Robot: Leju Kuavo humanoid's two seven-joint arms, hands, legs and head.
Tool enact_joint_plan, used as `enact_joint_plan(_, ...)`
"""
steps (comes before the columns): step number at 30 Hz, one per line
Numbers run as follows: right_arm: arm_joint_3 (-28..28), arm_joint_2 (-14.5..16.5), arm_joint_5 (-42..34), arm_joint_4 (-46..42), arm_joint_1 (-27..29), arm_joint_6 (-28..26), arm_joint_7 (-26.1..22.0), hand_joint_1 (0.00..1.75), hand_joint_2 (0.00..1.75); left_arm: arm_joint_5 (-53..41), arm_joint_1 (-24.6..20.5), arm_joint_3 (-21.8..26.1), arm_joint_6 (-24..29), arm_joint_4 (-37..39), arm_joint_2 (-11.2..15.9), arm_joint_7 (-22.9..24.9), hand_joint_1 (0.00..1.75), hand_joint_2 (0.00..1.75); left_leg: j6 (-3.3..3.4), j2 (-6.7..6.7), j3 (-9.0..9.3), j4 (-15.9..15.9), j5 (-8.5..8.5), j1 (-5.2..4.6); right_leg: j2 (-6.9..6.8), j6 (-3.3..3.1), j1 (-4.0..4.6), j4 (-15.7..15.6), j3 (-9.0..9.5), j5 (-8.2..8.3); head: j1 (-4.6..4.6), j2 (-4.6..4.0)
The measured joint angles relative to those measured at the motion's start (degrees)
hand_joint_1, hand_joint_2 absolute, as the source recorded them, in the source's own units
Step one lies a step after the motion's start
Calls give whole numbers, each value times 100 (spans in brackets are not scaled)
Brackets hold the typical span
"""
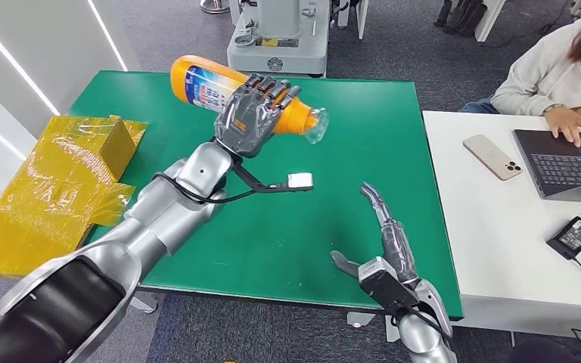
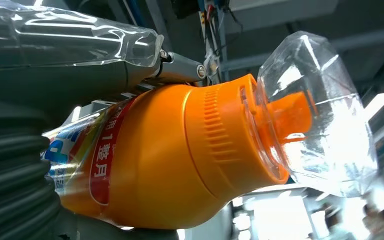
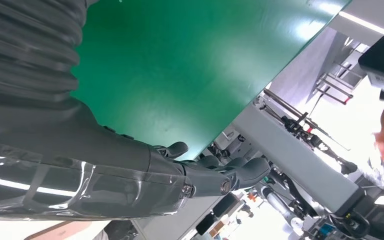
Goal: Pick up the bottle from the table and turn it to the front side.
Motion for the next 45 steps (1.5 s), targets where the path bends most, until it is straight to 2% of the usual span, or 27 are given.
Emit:
enact_joint_plan(2, -4, -35, -45, -37, 38, -2, -39, 0, 175, -39, -128, -107, -111, 107, 142, 92, 175, 175, 0, 4, 2, 0, 0, 1, 3, -1, 1, 1, -1, 1, 0, 0)
enact_joint_plan(5, -6, -46, -62, -46, 50, -4, -55, 0, 175, -45, -165, -137, -140, 135, 176, 104, 175, 175, -1, 5, 2, 0, 1, 2, 3, -1, 1, 1, -1, 1, 1, 0)
enact_joint_plan(6, -13, -76, -103, -66, 78, -28, -94, 0, 175, -54, -250, -201, -205, 201, 281, 112, 175, 175, -1, 5, 2, -1, 1, 2, 4, -2, 1, 2, -2, 1, 0, 0)
enact_joint_plan(10, -57, -299, -441, -149, 205, -144, -339, 0, 175, -61, -706, -518, -345, 608, 1140, 32, 175, 175, -2, 6, 0, -3, 2, 2, 5, -3, 3, 7, -4, 0, 0, 0)
enact_joint_plan(15, -57, -355, -685, -146, 199, -169, -398, 0, 175, 266, -742, -505, -577, 716, 1554, 41, 175, 175, -3, 8, -2, -3, 2, 1, 7, -4, 2, 7, -4, 1, 1, 0)
enact_joint_plan(18, -57, -384, -763, -152, 206, -169, -404, 0, 175, 781, -775, -343, -932, 774, 1752, -24, 175, 175, -3, 11, 0, -2, 2, 1, 11, -5, 2, 7, -6, 2, 0, 0)
enact_joint_plan(24, -56, -438, -860, -257, 211, -78, -394, 0, 175, 1867, -949, 501, -2143, 938, 1954, 145, 175, 175, -7, 8, -3, -3, 4, 2, 7, -5, 3, 8, -6, 2, 0, 0)
enact_joint_plan(29, -56, -476, -1008, -259, 125, 125, -401, 0, 175, 1951, -999, 1067, -2612, 1052, 2122, 442, 175, 175, -7, 7, -3, -3, 4, 2, 7, -5, 3, 8, -7, 2, 1, 0)
enact_joint_plan(36, -41, -591, -1275, -163, -41, 225, -560, 0, 175, 1487, -1008, 1186, -3103, 1174, 2215, 759, 175, 175, -7, 3, -4, -2, 4, 1, 1, -5, 2, 8, -6, 2, 2, 0)
enact_joint_plan(45, 23, -681, -1436, -140, -64, 127, -577, 0, 175, 1412, -995, 1186, -3142, 1229, 2174, 692, 175, 175, -7, 3, -5, -1, 4, 1, 2, -5, 2, 7, -6, 2, 1, 0)
